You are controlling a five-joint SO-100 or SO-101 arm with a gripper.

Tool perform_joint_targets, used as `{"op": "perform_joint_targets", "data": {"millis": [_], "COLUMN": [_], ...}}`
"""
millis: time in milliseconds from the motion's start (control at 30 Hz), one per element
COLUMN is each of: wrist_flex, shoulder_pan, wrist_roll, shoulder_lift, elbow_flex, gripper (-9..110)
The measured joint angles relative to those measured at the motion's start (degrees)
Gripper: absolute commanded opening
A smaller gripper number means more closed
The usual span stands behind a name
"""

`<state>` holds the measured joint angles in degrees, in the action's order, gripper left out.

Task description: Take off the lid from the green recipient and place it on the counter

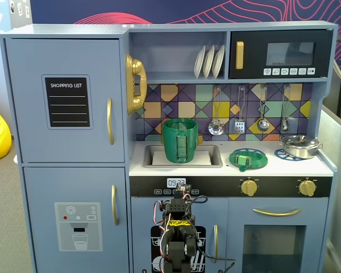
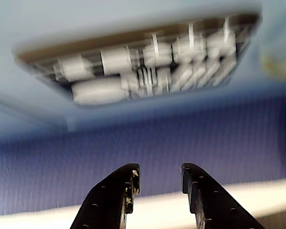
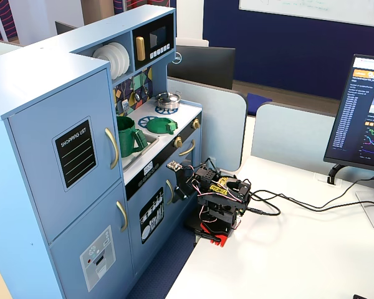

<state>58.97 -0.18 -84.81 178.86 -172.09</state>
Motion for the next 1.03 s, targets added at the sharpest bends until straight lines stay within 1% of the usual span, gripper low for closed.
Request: {"op": "perform_joint_targets", "data": {"millis": [133,300,500,1033], "wrist_flex": [10.5,17.2,18.2,18.2], "shoulder_pan": [0.0,0.0,0.2,0.2], "wrist_roll": [0.0,-1.0,-2.5,-2.5], "shoulder_lift": [2.6,3.3,3.4,3.4], "elbow_flex": [0.0,0.2,0.2,0.2], "gripper": [0,1,2,2]}}
